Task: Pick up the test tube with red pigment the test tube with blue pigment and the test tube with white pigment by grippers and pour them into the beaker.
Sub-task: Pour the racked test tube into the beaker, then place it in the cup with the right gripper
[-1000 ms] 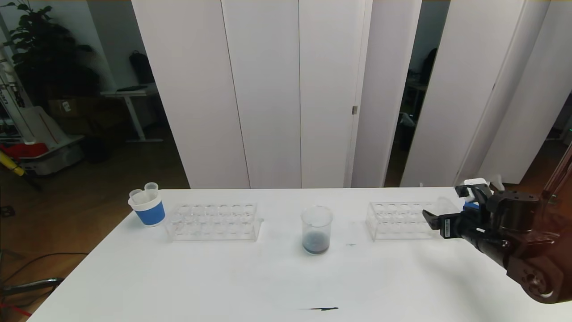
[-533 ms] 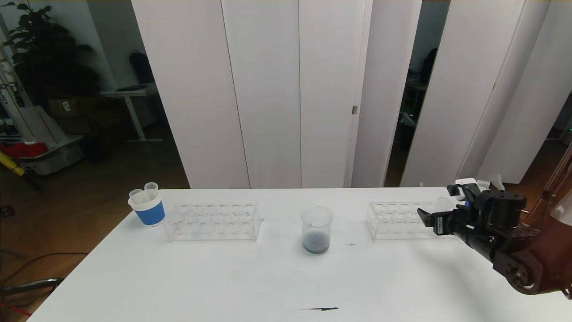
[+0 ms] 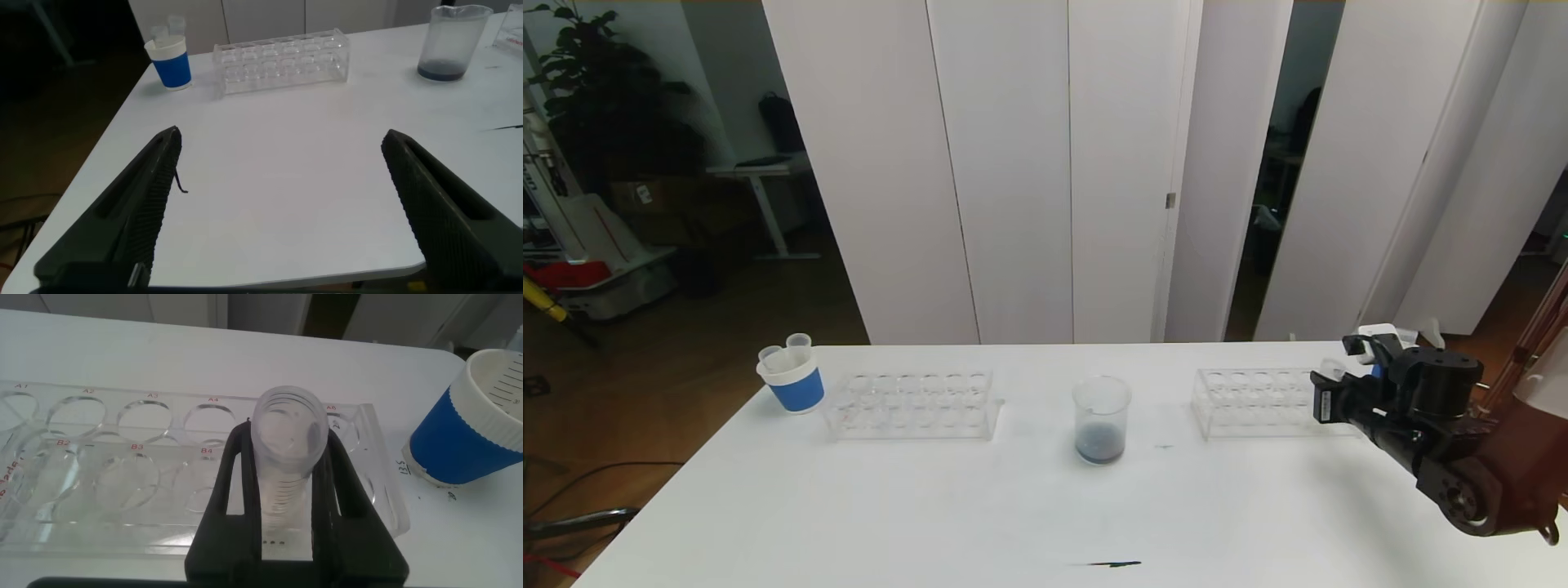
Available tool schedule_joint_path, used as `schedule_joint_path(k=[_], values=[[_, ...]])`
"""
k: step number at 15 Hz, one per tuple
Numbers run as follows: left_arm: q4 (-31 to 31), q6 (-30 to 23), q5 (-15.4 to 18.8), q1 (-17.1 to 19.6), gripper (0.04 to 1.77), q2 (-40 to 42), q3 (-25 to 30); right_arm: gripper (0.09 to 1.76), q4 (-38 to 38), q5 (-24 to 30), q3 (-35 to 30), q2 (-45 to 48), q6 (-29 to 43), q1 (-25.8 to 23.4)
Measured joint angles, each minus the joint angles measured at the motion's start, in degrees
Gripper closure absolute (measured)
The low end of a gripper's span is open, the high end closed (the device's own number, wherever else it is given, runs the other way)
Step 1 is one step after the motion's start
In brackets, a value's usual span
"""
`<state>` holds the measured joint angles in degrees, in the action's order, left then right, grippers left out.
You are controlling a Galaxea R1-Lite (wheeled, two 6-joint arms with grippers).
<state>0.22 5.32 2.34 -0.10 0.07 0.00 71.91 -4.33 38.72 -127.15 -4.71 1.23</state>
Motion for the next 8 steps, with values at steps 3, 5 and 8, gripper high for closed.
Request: schedule_joint_path(k=[3,5,8], values=[[0.0,0.0,0.0,0.0,0.06,0.0,0.0,1.28,-0.2,0.1,0.3,-0.2,1.5,-0.4],[0.0,0.0,0.0,0.0,0.06,0.0,0.0,1.28,-0.2,0.2,0.4,-0.2,1.6,-0.5],[0.0,0.0,0.0,0.0,0.06,0.0,0.0,1.28,-0.2,0.3,0.6,-0.1,1.7,-0.8]])
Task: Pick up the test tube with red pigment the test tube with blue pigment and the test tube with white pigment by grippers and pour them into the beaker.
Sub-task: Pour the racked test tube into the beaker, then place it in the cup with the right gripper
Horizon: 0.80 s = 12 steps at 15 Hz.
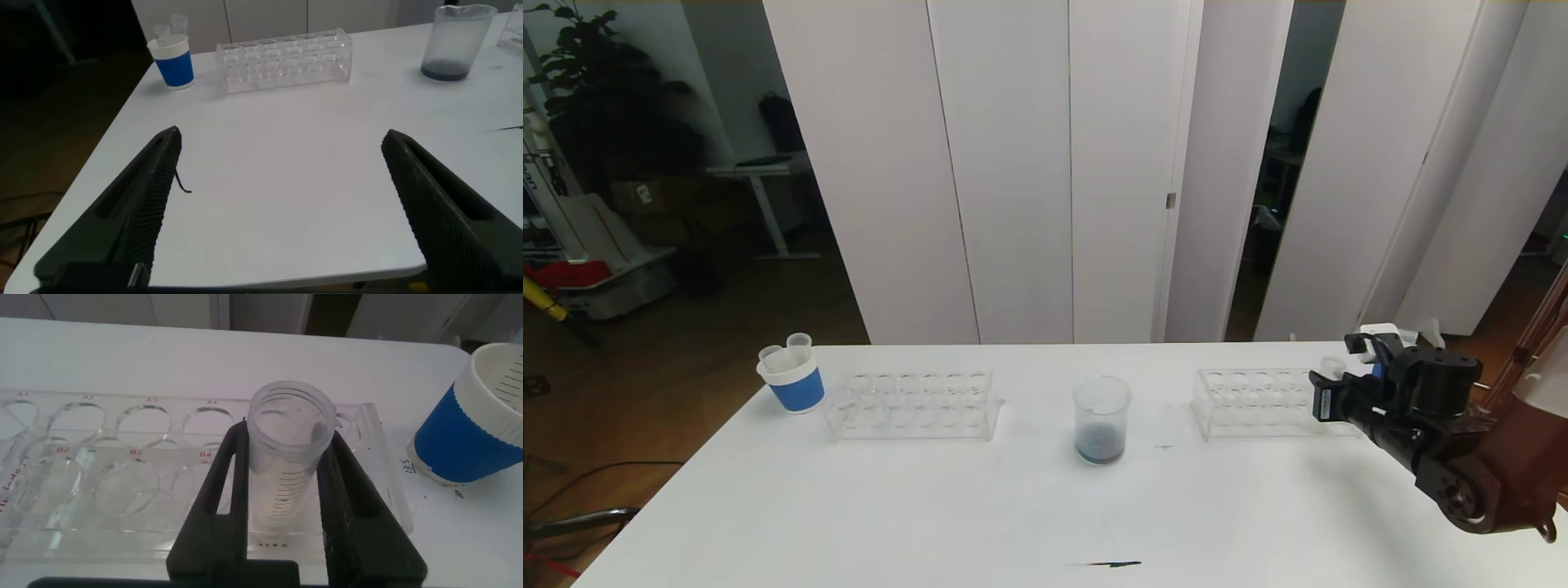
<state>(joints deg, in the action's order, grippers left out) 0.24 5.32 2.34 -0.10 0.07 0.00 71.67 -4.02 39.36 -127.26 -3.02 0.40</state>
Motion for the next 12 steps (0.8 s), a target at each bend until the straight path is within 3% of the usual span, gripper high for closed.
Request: schedule_joint_path(k=[12], values=[[0.0,0.0,0.0,0.0,0.06,0.0,0.0,1.28,-0.2,2.1,0.4,4.2,1.3,-0.6]])
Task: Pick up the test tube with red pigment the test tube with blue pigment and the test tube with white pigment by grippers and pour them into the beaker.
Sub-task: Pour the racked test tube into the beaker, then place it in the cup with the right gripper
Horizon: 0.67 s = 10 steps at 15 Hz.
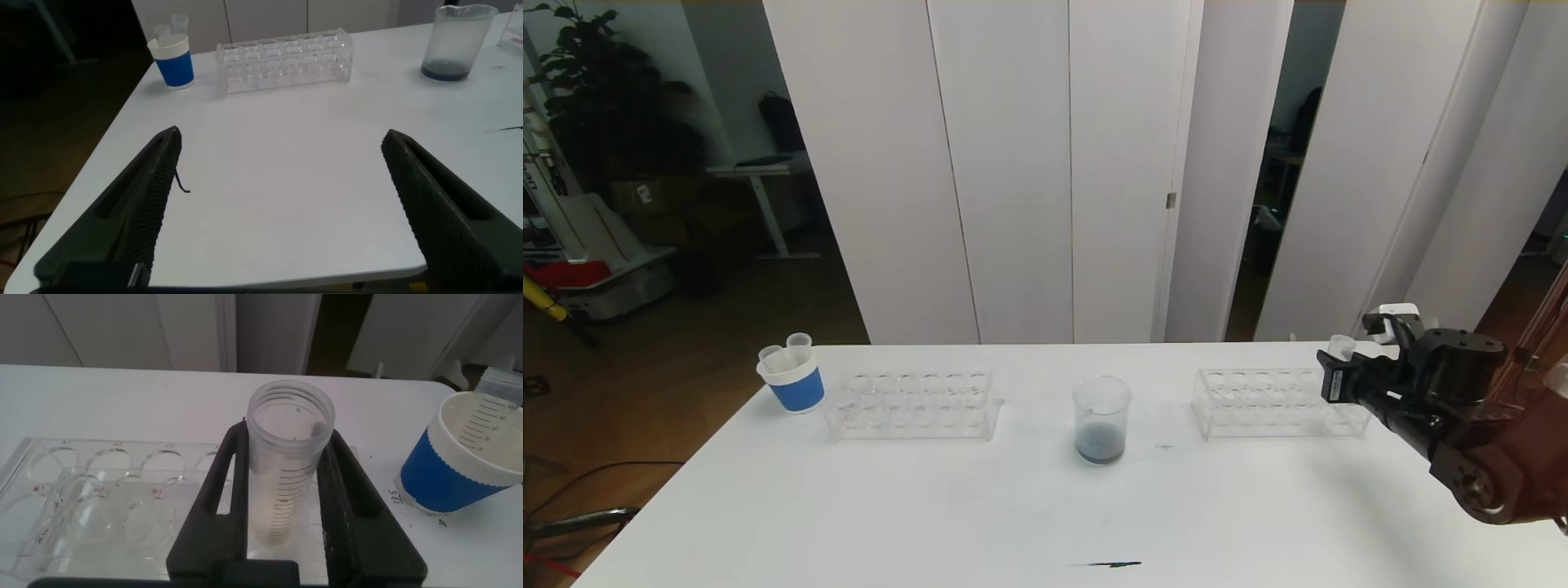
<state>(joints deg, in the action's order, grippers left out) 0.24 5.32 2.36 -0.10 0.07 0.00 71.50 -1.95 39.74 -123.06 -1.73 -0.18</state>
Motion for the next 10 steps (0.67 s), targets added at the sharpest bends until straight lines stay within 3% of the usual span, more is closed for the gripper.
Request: schedule_joint_path(k=[5,10], values=[[0.0,0.0,0.0,0.0,0.06,0.0,0.0,1.28,-3.4,5.5,3.4,7.3,-0.2,0.1],[0.0,0.0,0.0,0.0,0.06,0.0,0.0,1.28,-15.6,11.5,17.8,11.9,-0.3,-0.2]])
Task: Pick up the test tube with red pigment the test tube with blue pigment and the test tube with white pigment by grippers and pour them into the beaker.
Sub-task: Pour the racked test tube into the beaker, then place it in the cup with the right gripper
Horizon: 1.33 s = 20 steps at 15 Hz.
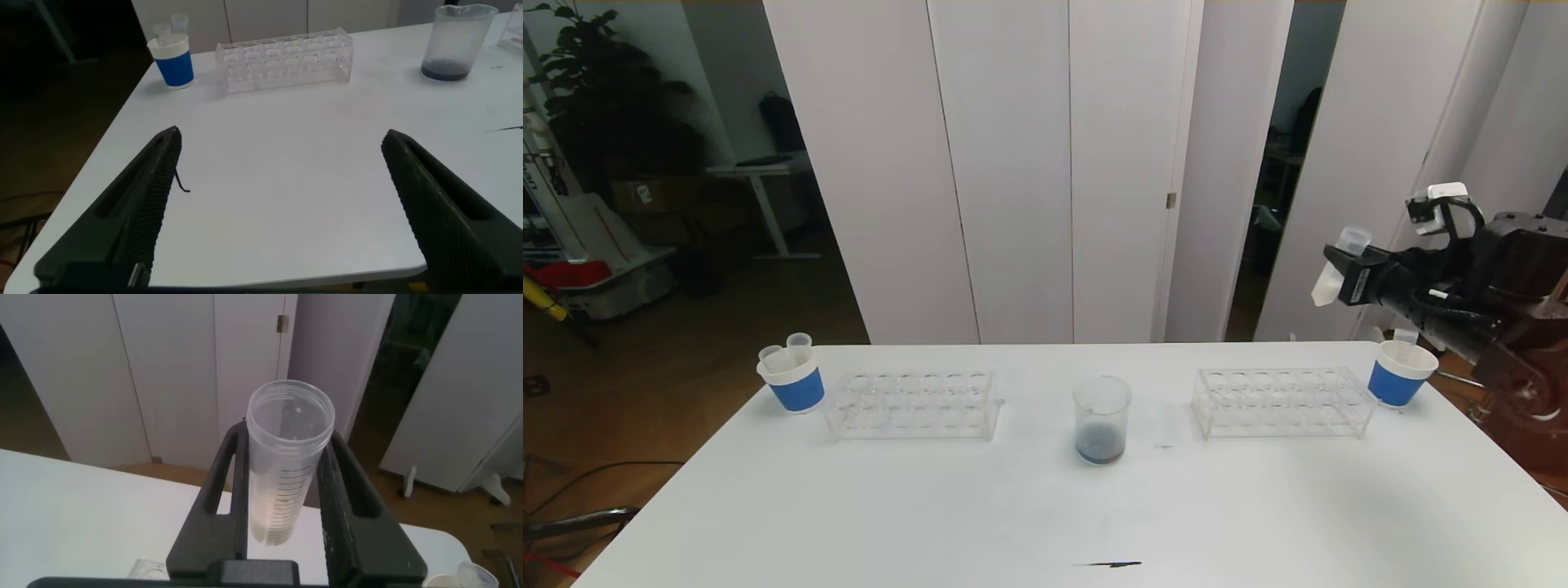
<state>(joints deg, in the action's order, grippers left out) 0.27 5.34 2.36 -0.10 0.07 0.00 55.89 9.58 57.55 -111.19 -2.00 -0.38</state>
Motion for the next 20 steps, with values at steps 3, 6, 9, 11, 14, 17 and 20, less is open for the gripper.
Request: schedule_joint_path(k=[3,6,9,11,14,17,20], values=[[0.0,0.0,0.0,0.0,0.06,0.0,0.0,1.28,-10.7,8.4,10.7,1.2,0.2,-0.7],[0.0,0.0,0.0,0.0,0.06,0.0,0.0,1.28,-20.5,17.7,19.4,1.5,0.2,-0.7],[0.0,0.0,0.0,0.0,0.06,0.0,0.0,1.28,-21.7,20.8,23.1,-0.2,0.2,1.0],[0.0,0.0,0.0,-0.1,0.06,0.0,0.0,1.28,-21.4,20.8,24.6,-2.1,0.0,2.8],[0.0,0.0,0.0,-0.1,0.06,0.0,0.0,1.28,-20.6,20.6,25.3,-4.4,-0.3,5.4],[0.0,0.0,0.0,-0.1,0.06,0.0,0.0,1.28,-19.1,20.3,25.3,-6.5,-3.8,8.6],[0.0,0.0,0.0,-0.1,0.06,0.0,0.0,1.28,-18.7,16.2,25.6,-8.6,-9.6,12.2]])
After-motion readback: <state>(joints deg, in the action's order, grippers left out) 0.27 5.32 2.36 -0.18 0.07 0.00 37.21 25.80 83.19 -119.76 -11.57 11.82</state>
